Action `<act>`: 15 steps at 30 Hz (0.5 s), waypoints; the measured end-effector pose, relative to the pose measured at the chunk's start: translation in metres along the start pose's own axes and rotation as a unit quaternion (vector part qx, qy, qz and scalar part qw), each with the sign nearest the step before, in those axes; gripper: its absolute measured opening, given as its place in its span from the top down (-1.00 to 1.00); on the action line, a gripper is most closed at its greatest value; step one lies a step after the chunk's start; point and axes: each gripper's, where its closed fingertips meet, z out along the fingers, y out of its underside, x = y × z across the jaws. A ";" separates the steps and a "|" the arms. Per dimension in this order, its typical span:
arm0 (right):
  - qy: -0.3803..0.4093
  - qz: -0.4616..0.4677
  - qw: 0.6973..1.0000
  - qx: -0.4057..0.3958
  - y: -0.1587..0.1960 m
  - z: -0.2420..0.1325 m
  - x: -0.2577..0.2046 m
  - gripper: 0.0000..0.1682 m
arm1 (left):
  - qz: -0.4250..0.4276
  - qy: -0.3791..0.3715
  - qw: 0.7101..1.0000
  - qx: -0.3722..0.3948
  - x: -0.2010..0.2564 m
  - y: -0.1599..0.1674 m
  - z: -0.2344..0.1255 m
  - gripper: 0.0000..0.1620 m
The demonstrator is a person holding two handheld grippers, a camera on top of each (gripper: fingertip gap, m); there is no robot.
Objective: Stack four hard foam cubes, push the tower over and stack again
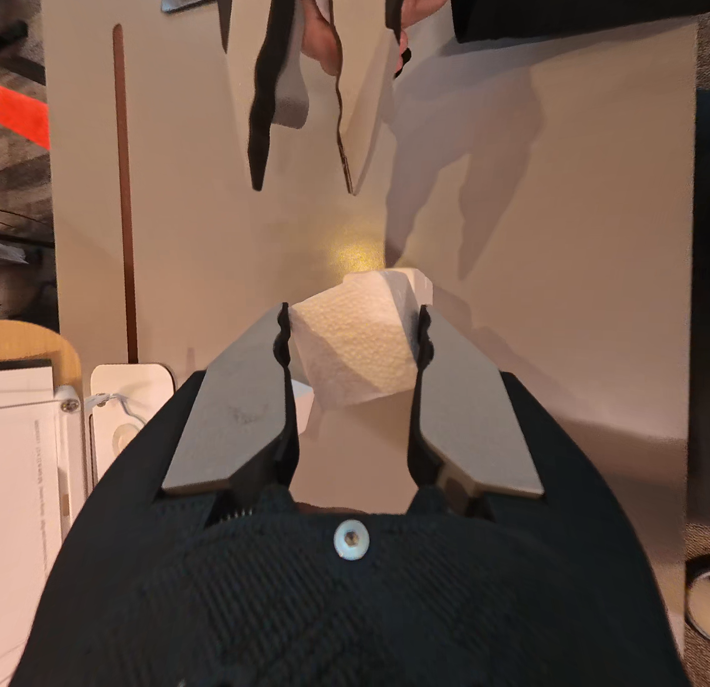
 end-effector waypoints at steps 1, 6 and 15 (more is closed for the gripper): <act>0.000 -0.001 1.000 0.000 0.000 0.000 0.000 0.32 | 0.000 0.004 1.000 0.001 0.000 -0.003 0.003 0.19; -0.002 -0.005 1.000 0.002 -0.003 0.000 -0.002 0.32 | 0.028 0.027 0.999 0.003 0.009 -0.012 0.012 0.19; 0.001 -0.005 1.000 0.012 -0.007 -0.004 -0.001 0.32 | 0.111 0.070 0.991 0.020 0.015 -0.018 0.015 0.19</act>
